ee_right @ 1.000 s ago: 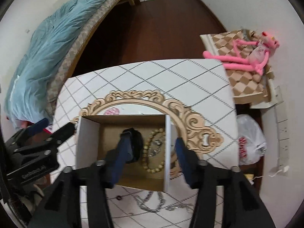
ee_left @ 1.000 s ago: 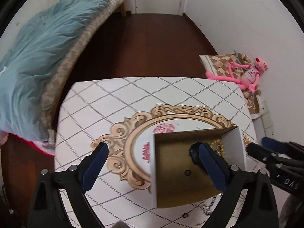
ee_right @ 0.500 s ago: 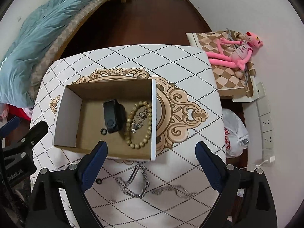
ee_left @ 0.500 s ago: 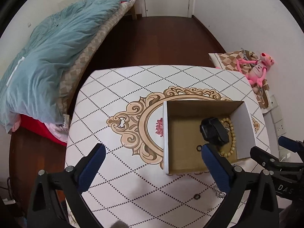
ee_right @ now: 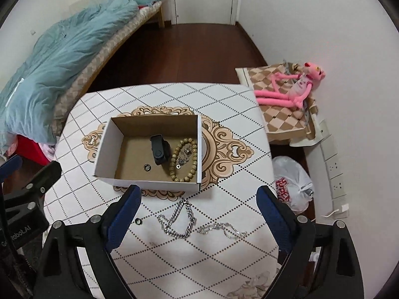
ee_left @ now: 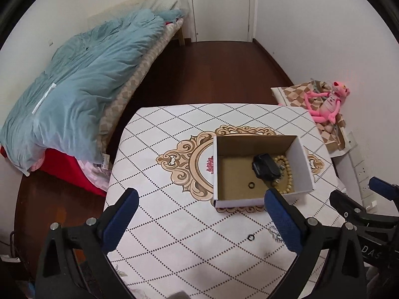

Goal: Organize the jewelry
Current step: 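Lift both tools away from the box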

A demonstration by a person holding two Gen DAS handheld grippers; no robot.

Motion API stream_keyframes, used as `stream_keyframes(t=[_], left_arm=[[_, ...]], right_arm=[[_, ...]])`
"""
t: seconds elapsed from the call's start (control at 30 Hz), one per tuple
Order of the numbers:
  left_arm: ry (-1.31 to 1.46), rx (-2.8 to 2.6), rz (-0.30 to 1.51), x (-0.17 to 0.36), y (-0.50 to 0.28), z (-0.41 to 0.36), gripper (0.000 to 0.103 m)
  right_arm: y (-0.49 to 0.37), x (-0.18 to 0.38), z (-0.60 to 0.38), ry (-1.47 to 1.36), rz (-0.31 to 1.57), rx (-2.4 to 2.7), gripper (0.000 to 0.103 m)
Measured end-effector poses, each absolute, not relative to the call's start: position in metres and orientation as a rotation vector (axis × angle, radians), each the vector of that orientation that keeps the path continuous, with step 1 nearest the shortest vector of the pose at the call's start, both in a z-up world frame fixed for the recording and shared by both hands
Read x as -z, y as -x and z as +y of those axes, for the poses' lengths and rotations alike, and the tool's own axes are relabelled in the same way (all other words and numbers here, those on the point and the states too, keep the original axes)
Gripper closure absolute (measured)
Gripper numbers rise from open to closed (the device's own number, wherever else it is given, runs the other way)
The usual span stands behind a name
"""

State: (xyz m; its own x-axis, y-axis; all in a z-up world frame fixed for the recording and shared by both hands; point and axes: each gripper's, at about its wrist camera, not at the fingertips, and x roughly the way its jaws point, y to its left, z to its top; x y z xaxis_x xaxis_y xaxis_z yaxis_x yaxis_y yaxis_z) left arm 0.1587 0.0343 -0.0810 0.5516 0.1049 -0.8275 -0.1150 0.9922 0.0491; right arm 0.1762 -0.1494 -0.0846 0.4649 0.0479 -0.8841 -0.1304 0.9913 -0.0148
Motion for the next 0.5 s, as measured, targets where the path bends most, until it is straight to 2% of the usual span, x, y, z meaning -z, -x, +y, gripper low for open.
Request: stream_keyframes(t=[0.3,0.5], left_arm=[[0.031,-0.128,0.947,0.061,-0.128,0.033,0.000],[0.028,-0.131,0.976,0.084,-0.120,0.029,0.000]], right_arm=[[-0.140,0.049,-0.156,0.043,1.018,-0.138,0.008],[-0.131,0.070,-0.179,-0.019,1.050,-0.114,0.008]])
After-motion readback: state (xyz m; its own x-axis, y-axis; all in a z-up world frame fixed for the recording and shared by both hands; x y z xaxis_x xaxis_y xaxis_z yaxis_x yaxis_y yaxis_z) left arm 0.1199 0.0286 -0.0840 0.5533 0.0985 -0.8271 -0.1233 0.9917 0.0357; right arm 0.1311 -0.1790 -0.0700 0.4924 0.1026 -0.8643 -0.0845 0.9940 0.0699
